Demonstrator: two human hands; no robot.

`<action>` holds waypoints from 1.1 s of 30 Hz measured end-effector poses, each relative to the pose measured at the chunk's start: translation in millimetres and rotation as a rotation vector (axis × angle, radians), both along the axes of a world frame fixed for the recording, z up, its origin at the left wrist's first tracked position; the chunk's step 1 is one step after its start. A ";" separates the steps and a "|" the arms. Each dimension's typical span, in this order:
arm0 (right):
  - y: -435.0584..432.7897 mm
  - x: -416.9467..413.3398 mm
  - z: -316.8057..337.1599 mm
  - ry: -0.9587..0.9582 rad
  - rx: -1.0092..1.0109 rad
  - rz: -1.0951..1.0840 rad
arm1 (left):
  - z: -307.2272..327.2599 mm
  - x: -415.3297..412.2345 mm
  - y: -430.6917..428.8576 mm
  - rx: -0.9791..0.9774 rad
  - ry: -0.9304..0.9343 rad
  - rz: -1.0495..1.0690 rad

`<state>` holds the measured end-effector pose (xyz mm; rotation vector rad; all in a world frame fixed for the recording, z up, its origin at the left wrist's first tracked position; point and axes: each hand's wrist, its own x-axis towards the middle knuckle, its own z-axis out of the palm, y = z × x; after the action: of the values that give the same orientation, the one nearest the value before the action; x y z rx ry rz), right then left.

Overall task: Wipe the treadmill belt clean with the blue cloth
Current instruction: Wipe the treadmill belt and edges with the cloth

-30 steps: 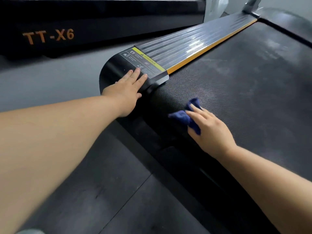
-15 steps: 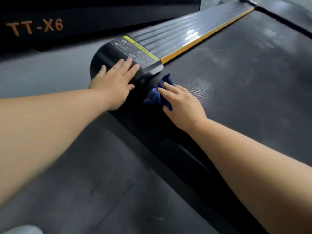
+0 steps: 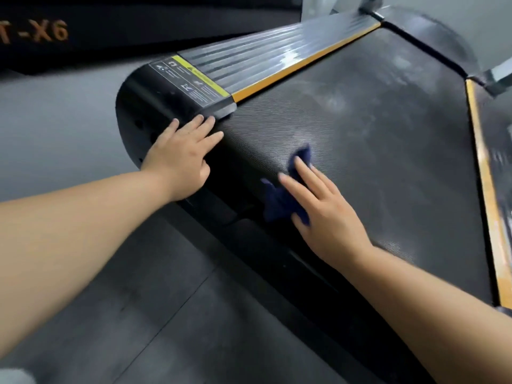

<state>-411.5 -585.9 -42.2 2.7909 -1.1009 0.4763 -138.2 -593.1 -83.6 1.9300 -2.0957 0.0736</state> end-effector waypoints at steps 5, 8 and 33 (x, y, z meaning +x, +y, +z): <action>-58.8 116.0 -21.2 0.209 0.039 -0.034 | -7.1 33.8 15.5 0.048 0.003 0.061; -58.5 97.9 -32.7 0.181 0.010 -0.011 | -13.2 36.3 19.2 0.070 -0.033 0.075; -47.6 100.5 -38.0 0.406 -0.162 0.163 | -6.3 41.2 31.7 0.201 0.245 0.289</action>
<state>-311.0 -633.4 -80.2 2.6765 -0.7188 0.0029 -97.0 -561.4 -89.9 2.2185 -1.7135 -0.3089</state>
